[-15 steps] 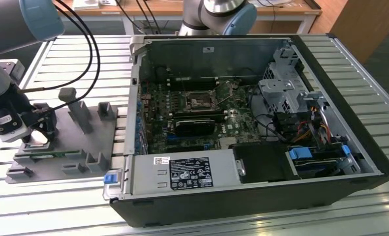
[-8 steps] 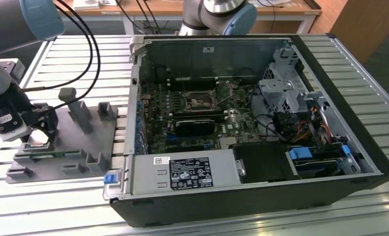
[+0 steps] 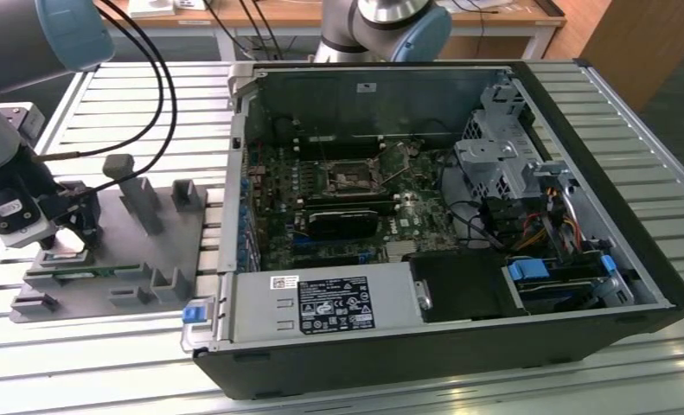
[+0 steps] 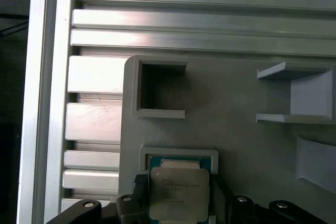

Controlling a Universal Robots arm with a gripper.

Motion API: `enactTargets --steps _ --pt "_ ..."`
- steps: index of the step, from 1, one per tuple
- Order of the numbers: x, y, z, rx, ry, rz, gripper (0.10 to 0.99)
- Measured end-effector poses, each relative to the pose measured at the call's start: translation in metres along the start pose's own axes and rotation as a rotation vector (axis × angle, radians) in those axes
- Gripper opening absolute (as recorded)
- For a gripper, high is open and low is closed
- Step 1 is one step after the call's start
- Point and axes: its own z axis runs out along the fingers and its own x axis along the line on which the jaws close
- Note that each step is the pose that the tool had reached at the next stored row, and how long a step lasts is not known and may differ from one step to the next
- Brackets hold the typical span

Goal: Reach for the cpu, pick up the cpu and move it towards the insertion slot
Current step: 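Pick up the cpu and move it towards the insertion slot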

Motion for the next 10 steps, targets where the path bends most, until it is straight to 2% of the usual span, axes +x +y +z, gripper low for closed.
enactTargets --steps 1,2,5,10 --pt "0.0 0.0 0.0 0.0 0.0 0.0 0.627" --pt "0.0 0.0 0.0 0.0 0.0 0.0 0.557" --pt "0.0 0.0001 -0.0006 -0.001 -0.0002 0.0 0.545" --pt "0.0 0.0004 -0.0105 -0.002 -0.0002 0.0 0.545"
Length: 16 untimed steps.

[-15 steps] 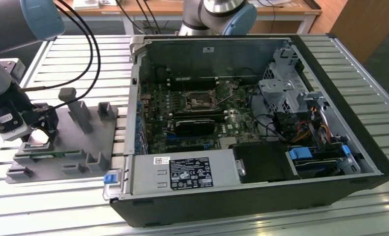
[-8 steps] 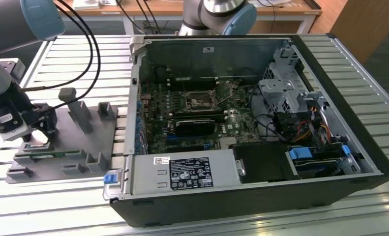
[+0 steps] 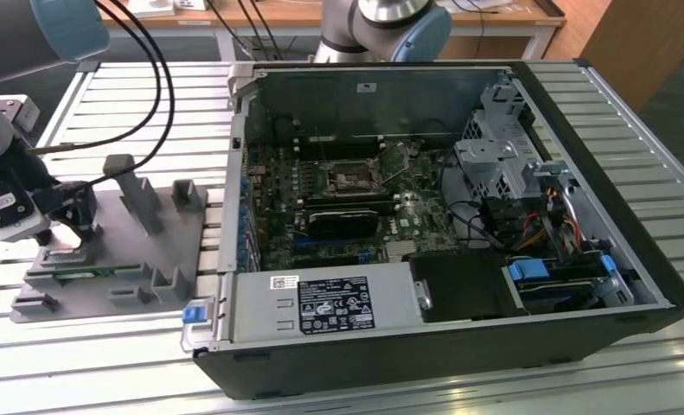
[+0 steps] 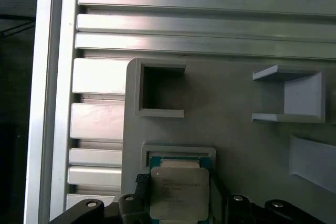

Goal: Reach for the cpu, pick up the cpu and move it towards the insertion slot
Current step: 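Pick up the cpu and move it towards the insertion slot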

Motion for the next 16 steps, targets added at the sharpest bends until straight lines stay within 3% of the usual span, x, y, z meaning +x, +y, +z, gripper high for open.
enactTargets --steps 16 --pt "0.0 0.001 -0.0144 0.001 0.0002 0.0 0.545"
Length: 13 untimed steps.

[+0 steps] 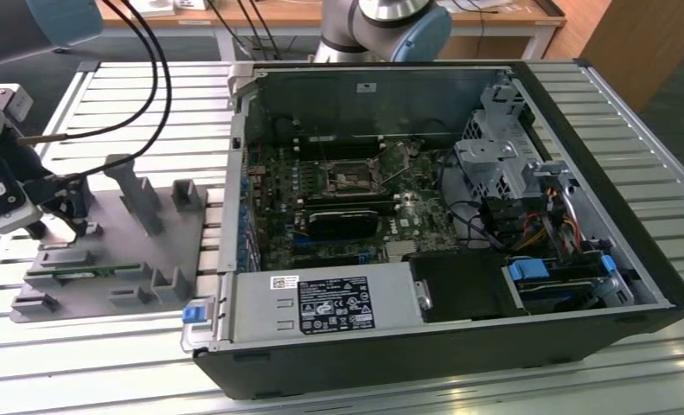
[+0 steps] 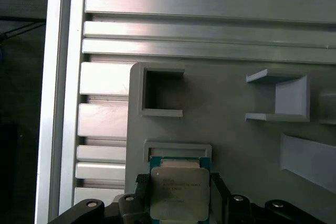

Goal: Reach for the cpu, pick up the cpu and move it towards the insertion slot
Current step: 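Pick up the cpu and move it towards the insertion slot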

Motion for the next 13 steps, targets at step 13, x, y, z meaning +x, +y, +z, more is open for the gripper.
enactTargets --steps 13 --pt "0.0 0.0005 -0.0038 0.001 0.0 0.0 0.545"
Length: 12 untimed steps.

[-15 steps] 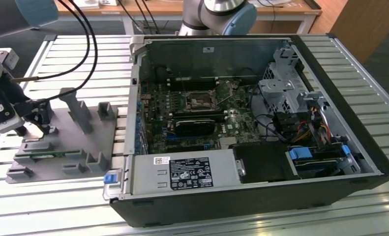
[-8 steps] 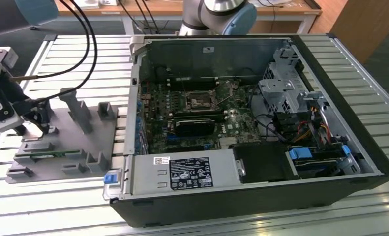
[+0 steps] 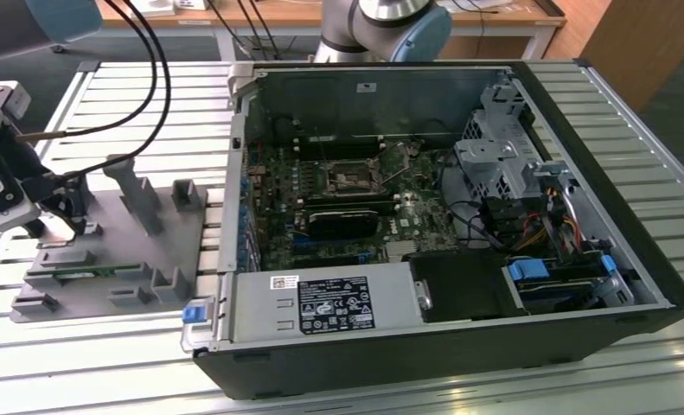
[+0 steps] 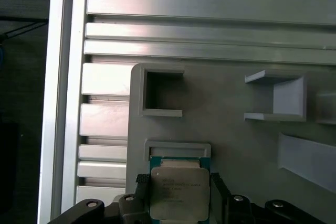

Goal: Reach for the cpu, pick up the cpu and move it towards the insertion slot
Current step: 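Pick up the cpu and move it towards the insertion slot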

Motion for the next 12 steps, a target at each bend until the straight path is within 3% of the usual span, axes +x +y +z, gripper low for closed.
enactTargets --steps 12 --pt "0.0 0.0007 -0.0038 0.001 0.0 0.0 0.545"
